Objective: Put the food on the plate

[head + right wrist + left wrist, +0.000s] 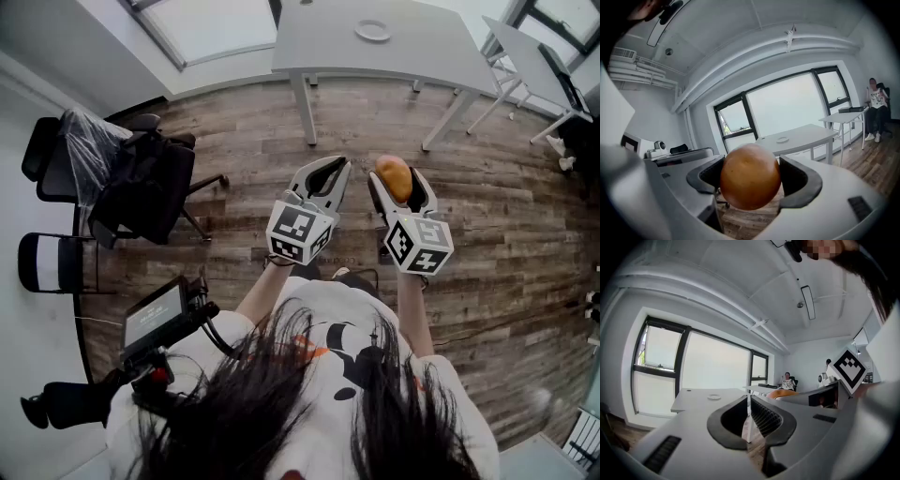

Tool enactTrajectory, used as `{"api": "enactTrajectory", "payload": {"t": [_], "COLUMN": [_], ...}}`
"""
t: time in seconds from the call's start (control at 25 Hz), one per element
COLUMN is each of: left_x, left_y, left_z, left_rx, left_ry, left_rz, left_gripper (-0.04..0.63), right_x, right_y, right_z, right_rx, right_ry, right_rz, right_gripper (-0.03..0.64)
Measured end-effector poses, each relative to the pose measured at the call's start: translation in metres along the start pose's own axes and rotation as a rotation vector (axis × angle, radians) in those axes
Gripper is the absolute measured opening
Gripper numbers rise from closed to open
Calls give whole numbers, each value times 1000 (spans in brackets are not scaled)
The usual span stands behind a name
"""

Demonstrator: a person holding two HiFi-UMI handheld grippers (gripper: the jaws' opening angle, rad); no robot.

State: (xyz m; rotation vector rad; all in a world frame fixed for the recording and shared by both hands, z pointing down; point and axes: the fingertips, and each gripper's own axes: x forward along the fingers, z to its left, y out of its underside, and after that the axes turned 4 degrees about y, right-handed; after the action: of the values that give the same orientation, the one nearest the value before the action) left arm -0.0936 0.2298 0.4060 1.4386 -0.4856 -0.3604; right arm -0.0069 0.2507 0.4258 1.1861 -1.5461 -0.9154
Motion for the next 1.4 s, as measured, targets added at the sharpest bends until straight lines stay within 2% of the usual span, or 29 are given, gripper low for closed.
{"api": "enactTrajectory", "payload": {"t": [0.2,0.44,1.12,1.4], "left_x": [2,4,23,33], "left_y": [-2,-2,6,3], "left_z": [-2,0,-21,-3], "left_rx": [-7,-7,15,17], "left_ry": [-3,-7,13,2], "left_rz": [-2,7,44,55], "left_gripper": [6,6,6,6], "right_x": [-2,-2,-10,8], "right_y": [-4,-11,-2,-7], "right_z": [-3,-4,-36,-42], "right_rx": [-2,-61,-11,6], "right_ry": [0,13,40,47], "right_rz": [-6,-32,-23,-20], "right_gripper": [371,371,371,371]}}
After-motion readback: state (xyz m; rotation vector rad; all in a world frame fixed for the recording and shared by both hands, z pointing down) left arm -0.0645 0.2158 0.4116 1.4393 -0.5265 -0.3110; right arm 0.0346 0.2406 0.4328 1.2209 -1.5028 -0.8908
